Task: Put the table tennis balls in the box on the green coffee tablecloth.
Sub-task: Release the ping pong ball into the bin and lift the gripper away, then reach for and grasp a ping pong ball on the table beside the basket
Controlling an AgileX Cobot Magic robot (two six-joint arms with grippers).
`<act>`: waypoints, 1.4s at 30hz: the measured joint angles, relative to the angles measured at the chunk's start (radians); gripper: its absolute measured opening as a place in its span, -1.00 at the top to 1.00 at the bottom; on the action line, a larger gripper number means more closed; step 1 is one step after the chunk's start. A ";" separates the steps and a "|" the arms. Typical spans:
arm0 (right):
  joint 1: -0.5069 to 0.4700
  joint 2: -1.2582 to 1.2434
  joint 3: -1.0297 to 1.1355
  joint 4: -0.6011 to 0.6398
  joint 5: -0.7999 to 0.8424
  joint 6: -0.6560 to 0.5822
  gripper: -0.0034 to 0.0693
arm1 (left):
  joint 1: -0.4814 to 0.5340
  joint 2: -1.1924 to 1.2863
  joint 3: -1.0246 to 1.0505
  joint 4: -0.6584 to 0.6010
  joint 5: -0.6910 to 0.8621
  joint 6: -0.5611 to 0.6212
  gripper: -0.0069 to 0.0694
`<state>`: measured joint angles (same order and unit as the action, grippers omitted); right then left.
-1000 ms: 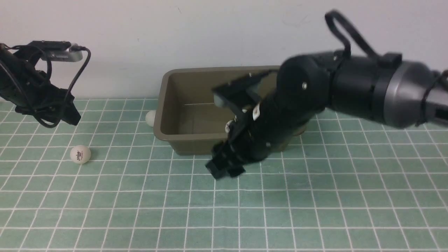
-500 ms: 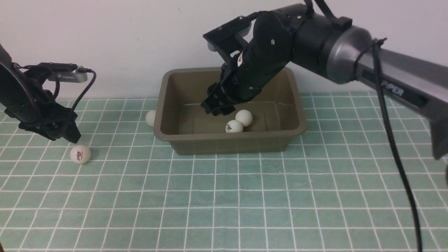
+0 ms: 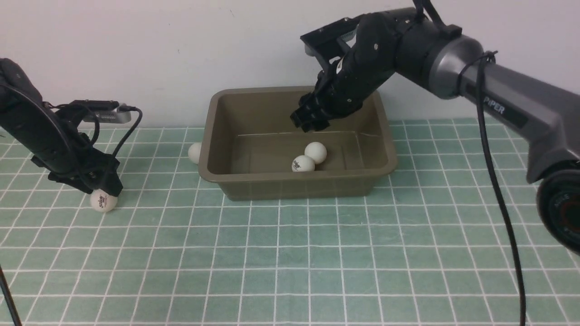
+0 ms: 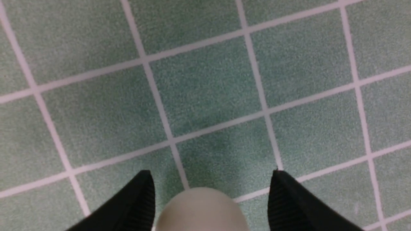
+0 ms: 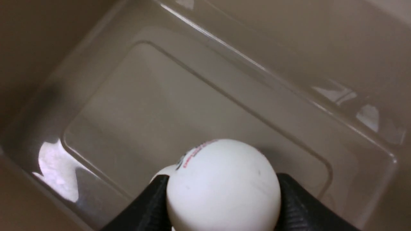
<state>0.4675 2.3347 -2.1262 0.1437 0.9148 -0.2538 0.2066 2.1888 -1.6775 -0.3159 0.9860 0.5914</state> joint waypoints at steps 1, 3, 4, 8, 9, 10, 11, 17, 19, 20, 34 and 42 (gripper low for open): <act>-0.002 0.008 0.000 0.001 0.000 0.000 -0.09 | 0.000 0.001 0.000 0.000 0.000 0.000 -0.30; -0.004 0.014 0.000 0.003 -0.001 0.000 -0.09 | 0.000 0.004 0.000 0.005 0.000 0.000 -0.30; -0.005 0.016 0.000 0.005 -0.002 0.000 -0.09 | 0.000 0.006 0.000 0.012 0.000 0.000 -0.30; -0.006 0.018 0.000 0.008 -0.009 0.000 -0.15 | 0.000 0.007 0.000 0.035 0.000 -0.006 -0.30; -0.006 0.018 0.000 0.009 -0.013 0.000 -0.19 | 0.000 0.007 0.000 0.042 0.001 -0.011 -0.30; -0.006 0.018 0.000 0.009 -0.015 0.000 -0.21 | 0.000 0.007 0.000 0.050 0.003 -0.015 -0.30; -0.006 0.018 0.000 0.009 -0.014 0.000 -0.22 | 0.000 0.007 0.000 0.056 0.004 -0.019 -0.30; -0.006 0.018 0.000 0.009 -0.016 0.000 -0.29 | 0.000 0.007 0.000 0.069 0.035 -0.026 -0.30; -0.007 0.018 0.000 0.009 -0.017 0.000 -0.29 | 0.000 0.007 0.000 0.069 0.040 -0.027 -0.30; -0.007 0.018 0.000 0.009 -0.017 0.000 -0.29 | 0.000 0.007 0.000 0.069 0.045 -0.028 -0.30; -0.007 0.018 0.000 0.009 -0.011 0.000 -0.30 | 0.000 0.007 0.000 0.149 0.135 -0.140 -0.15; -0.008 -0.064 -0.062 0.009 0.110 0.000 -0.30 | 0.000 0.007 -0.032 0.149 0.178 -0.161 -0.11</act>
<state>0.4597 2.2705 -2.1886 0.1526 1.0253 -0.2538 0.2066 2.1962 -1.7091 -0.1668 1.1644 0.4302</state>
